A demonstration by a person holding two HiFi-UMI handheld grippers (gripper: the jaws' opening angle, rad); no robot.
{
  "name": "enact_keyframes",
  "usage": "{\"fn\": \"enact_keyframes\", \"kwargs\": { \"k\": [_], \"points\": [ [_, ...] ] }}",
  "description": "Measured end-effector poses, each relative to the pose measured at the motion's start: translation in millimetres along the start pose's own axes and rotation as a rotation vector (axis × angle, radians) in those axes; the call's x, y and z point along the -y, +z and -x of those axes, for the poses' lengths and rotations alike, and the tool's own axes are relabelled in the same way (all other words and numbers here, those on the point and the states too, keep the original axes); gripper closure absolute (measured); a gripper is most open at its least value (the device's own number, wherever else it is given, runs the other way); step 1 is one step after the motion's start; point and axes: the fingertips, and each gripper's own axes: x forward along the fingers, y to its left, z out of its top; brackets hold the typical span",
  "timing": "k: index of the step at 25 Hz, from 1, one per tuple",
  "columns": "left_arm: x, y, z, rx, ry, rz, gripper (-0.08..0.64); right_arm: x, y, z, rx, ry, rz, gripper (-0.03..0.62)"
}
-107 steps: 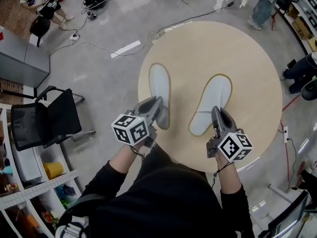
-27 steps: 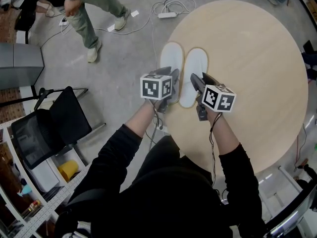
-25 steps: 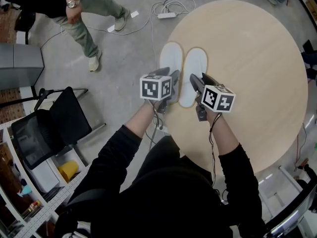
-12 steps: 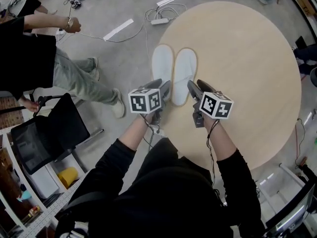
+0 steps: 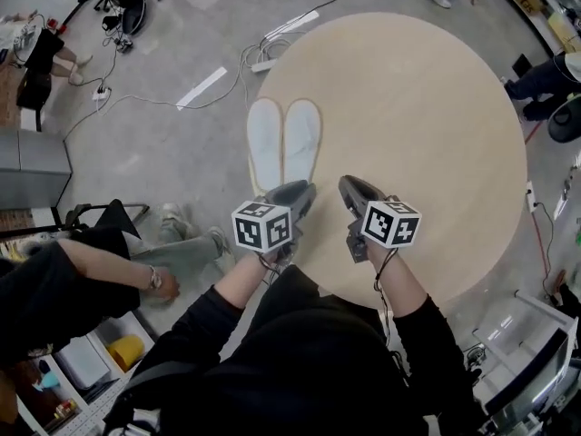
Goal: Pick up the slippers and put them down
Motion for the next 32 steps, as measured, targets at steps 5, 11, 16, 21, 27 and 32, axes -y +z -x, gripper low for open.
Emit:
{"fn": "enact_keyframes", "kwargs": {
  "k": [5, 11, 16, 21, 27, 32],
  "points": [
    [80.4, -36.7, -6.5, -0.072, -0.154, -0.097, 0.537, 12.6, -1.2, 65.5, 0.07, 0.019, -0.049, 0.577],
    [146.1, -69.2, -9.5, -0.118, -0.178, -0.149, 0.535, 28.5, -3.4, 143.3, 0.136, 0.007, -0.05, 0.577],
    [194.7, -64.7, -6.5, -0.075, -0.217, 0.022, 0.535, 47.5, 2.1, 209.7, 0.181, -0.078, -0.067, 0.577],
    [265.8, -55.3, -10.0, -0.016, -0.255, 0.023, 0.535, 53.9, 24.7, 280.0, 0.249, -0.075, -0.064, 0.575],
    [320.9, -29.7, -12.5, 0.067, -0.285, -0.041, 0.535, 42.5, 64.2, 335.2, 0.352, -0.041, -0.005, 0.575],
    [358.1, -3.3, -8.0, 0.14, -0.324, -0.069, 0.535, 29.3, 95.3, 368.3, 0.427, -0.032, 0.073, 0.575]
  ]
}}
